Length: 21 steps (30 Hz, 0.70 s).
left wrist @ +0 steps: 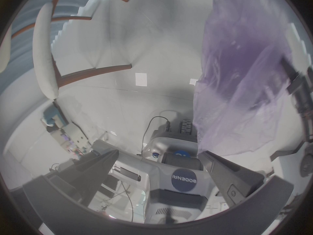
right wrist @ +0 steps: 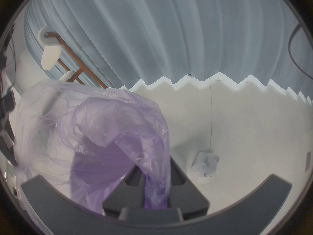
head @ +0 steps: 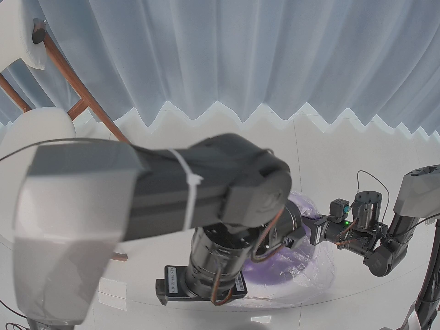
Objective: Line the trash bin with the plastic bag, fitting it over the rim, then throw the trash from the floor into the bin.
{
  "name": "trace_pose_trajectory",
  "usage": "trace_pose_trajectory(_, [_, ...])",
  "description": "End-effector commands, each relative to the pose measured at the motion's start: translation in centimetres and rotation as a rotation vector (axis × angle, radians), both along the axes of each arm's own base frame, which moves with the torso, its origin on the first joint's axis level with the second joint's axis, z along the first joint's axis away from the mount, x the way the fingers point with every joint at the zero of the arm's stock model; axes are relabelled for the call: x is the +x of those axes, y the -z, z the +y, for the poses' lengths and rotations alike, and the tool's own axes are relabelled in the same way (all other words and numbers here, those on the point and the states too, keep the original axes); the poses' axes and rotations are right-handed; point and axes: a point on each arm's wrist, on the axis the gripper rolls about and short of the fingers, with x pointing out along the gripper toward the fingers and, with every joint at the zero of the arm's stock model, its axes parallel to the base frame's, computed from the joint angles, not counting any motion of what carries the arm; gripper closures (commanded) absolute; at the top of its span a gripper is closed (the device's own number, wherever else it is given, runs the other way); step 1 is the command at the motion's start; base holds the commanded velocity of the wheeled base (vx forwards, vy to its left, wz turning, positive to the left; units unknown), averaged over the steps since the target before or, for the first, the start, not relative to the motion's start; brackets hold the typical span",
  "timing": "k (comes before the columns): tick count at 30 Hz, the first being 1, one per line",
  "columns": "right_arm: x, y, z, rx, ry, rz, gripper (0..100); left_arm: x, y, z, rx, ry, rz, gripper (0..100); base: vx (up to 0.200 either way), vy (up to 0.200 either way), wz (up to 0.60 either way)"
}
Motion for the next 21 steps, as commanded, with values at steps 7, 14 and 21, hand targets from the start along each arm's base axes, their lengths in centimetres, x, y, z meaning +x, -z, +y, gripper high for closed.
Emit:
trace_pose_trajectory(7, [-1.0, 0.6, -0.3, 0.001, -0.002, 0.002, 100, -1.3, -13.7, 7.7, -0.727, -0.001, -0.484, 0, 0.0, 0.0, 0.0])
trace_pose_trajectory(14, [-1.5, 0.6, -0.5, 0.005, 0.001, 0.012, 100, 1.1, -11.2, 6.4, -0.837, 0.018, -0.75, 0, 0.0, 0.0, 0.0])
trace_pose_trajectory(21, [-1.7, 0.7, -0.5, 0.008, 0.0, 0.009, 100, 1.8, -11.4, 5.7, -0.958, 0.035, -0.834, 0, 0.0, 0.0, 0.0])
